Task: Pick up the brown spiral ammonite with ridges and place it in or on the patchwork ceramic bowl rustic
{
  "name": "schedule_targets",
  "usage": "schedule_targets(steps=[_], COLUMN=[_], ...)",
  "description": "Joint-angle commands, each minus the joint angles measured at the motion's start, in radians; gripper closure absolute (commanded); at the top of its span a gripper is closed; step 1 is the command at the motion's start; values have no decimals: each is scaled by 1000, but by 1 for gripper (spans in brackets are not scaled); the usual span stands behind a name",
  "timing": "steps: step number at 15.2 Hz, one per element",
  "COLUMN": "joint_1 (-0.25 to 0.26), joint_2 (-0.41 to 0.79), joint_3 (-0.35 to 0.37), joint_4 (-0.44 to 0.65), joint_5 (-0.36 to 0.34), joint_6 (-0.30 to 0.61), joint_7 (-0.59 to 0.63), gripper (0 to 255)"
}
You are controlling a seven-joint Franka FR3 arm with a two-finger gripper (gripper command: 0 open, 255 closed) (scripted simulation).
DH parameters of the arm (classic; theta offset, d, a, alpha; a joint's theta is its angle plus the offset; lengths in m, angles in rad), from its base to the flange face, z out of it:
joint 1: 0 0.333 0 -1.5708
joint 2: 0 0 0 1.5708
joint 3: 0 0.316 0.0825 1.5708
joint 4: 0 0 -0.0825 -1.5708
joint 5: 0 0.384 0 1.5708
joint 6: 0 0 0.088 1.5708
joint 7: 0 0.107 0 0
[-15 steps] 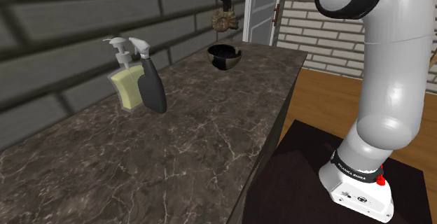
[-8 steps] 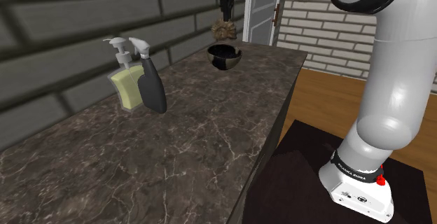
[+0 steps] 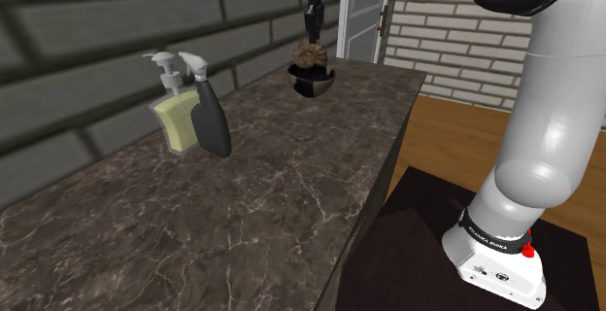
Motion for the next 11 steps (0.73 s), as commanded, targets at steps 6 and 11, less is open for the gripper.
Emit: schedule_targets(steps=[6, 11], joint_1=[-2, -2], joint_2=[-12, -12], joint_3=[-1, -1], joint_4=[-56, -55], joint_5=[0, 0], joint_6=[44, 44], joint_7=[0, 0], gripper=[255, 0])
